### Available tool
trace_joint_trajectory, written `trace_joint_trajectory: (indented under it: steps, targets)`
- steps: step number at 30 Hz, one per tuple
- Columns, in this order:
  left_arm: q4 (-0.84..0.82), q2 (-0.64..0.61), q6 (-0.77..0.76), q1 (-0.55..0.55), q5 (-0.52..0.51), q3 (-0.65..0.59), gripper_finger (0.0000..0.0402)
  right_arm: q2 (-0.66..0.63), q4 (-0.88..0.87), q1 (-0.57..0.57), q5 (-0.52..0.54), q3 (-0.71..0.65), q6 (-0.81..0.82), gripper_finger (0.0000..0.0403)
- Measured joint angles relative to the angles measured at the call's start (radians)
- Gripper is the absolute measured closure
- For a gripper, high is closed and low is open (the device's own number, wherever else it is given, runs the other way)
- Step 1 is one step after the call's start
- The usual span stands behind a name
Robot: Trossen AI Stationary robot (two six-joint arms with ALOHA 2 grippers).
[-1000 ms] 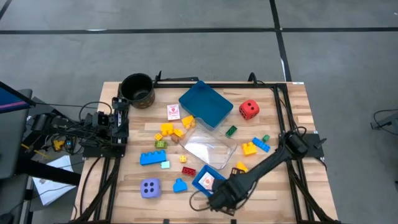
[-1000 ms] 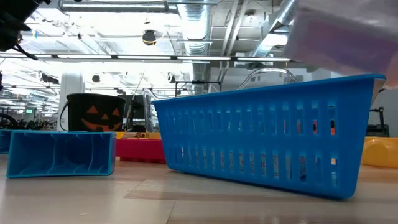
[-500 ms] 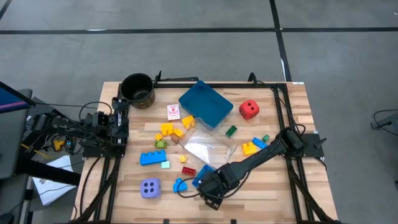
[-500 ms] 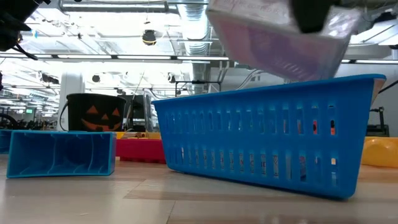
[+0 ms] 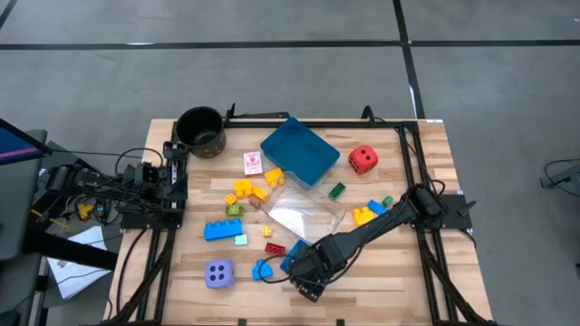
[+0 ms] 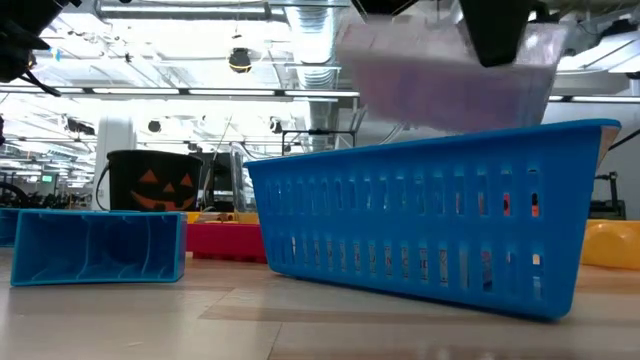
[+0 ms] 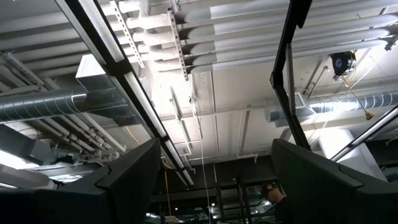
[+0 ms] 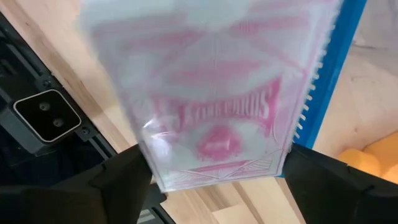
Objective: Pick & Place Toys
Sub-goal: Put the pink playing card box into the blue bin, then put the yellow game piece block into the transparent bin
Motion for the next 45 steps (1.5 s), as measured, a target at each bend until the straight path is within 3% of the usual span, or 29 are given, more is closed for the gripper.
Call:
trace_joint_trajectory:
  steps: [24, 32, 35, 40, 45]
  targets:
    - [0.000, 0.000, 0.000, 0.000, 0.000, 0.000, 0.0101, -0.001, 0.030, 0.008, 0.025, 0.000, -0.063, 0.0076]
    - [0.000, 0.000, 0.000, 0.000, 0.000, 0.000, 0.0101, -0.002, 0.022, 0.008, 0.032, 0.000, -0.076, 0.0030]
    - [0.000, 0.000, 0.000, 0.000, 0.000, 0.000, 0.0101, -0.002, -0.003, 0.008, 0.050, 0.000, -0.071, 0.0008]
    - [0.000, 0.000, 0.000, 0.000, 0.000, 0.000, 0.0101, -0.031, -0.004, 0.008, 0.082, 0.001, -0.055, 0.0015]
    - [0.000, 0.000, 0.000, 0.000, 0.000, 0.000, 0.0101, -0.115, -0.020, 0.027, 0.206, 0.002, 0.005, 0.0018]
